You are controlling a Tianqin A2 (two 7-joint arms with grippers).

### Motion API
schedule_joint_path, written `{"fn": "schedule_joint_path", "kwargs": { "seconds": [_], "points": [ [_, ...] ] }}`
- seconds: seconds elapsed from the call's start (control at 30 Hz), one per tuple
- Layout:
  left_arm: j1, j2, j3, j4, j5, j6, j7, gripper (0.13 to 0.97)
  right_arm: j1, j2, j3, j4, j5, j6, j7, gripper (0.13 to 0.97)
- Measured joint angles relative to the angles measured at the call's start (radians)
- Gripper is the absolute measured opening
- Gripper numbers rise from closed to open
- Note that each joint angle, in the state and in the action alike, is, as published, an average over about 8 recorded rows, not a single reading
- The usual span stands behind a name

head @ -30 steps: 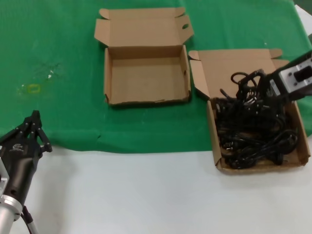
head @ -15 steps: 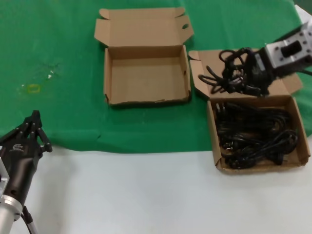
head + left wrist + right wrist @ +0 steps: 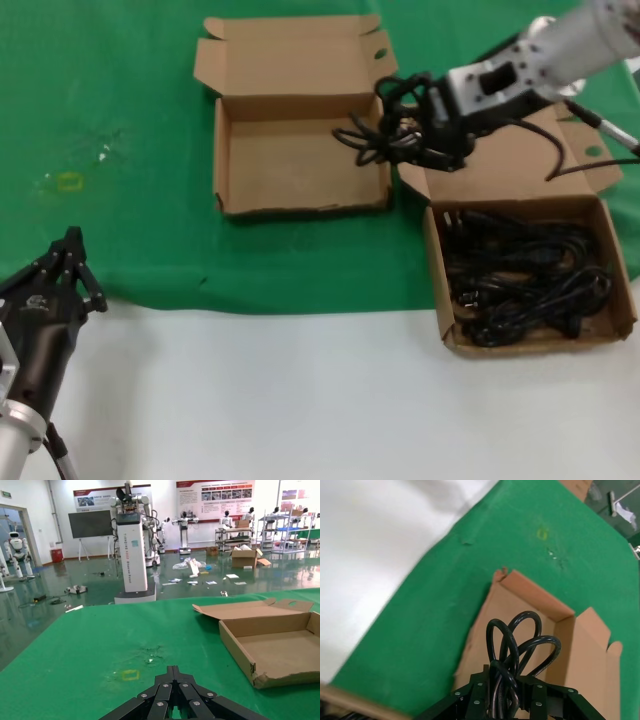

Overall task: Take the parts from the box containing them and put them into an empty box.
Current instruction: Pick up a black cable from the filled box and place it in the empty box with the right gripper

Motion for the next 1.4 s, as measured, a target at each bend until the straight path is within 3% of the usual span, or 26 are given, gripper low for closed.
{"fn": "schedule_joint_path", "kwargs": {
  "seconds": [0.27, 0.43, 0.93, 1.4],
  "points": [
    [0.000, 0.000, 0.000, 0.000, 0.000, 0.000, 0.000, 0.144, 0.108, -0.177, 0.016, -0.323, 0.013, 0.111, -0.154, 0.176],
    [0.000, 0.000, 0.000, 0.000, 0.000, 0.000, 0.000, 0.144, 0.143, -0.251, -0.015, -0.429, 0.057, 0.183, -0.197, 0.176],
    [0.000, 0.000, 0.000, 0.000, 0.000, 0.000, 0.000, 0.144, 0.114, -0.293, -0.446, -0.357, 0.443, 0.377, -0.134, 0.175],
    [0.000, 0.000, 0.000, 0.000, 0.000, 0.000, 0.000, 0.144, 0.062, -0.294, -0.505, -0.321, 0.486, 0.468, -0.121, 0.175]
  ]
}}
